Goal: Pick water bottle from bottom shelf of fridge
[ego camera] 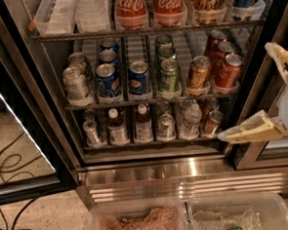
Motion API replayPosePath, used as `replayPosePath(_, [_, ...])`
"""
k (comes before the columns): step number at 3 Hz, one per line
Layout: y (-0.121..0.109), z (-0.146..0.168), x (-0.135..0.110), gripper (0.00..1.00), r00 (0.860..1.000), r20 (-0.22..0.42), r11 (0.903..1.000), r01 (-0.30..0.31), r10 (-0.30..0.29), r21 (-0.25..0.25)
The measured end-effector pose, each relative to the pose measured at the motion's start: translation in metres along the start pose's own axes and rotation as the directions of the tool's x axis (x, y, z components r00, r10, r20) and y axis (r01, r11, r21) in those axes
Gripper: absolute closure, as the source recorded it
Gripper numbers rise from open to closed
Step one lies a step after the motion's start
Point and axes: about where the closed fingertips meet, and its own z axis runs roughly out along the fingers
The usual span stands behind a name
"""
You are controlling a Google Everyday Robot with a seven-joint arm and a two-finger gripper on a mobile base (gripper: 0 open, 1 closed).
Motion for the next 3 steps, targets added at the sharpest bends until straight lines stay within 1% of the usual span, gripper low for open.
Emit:
replayPosePath(1, [0.0050, 0.0033, -0.0017, 0.00, 1.000, 0.007, 0.9997, -0.020, 0.020, 0.010])
replayPosePath(2, [0.0050, 0.0033, -0.0017, 0.00, 1.000, 0.007, 0.9998, -0.020, 0.020, 0.009])
replayPosePath(3, [0.0108, 0.0082, 0.0056, 0.00, 0.999, -0.032, 0.9990, -0.028, 0.026, -0.034])
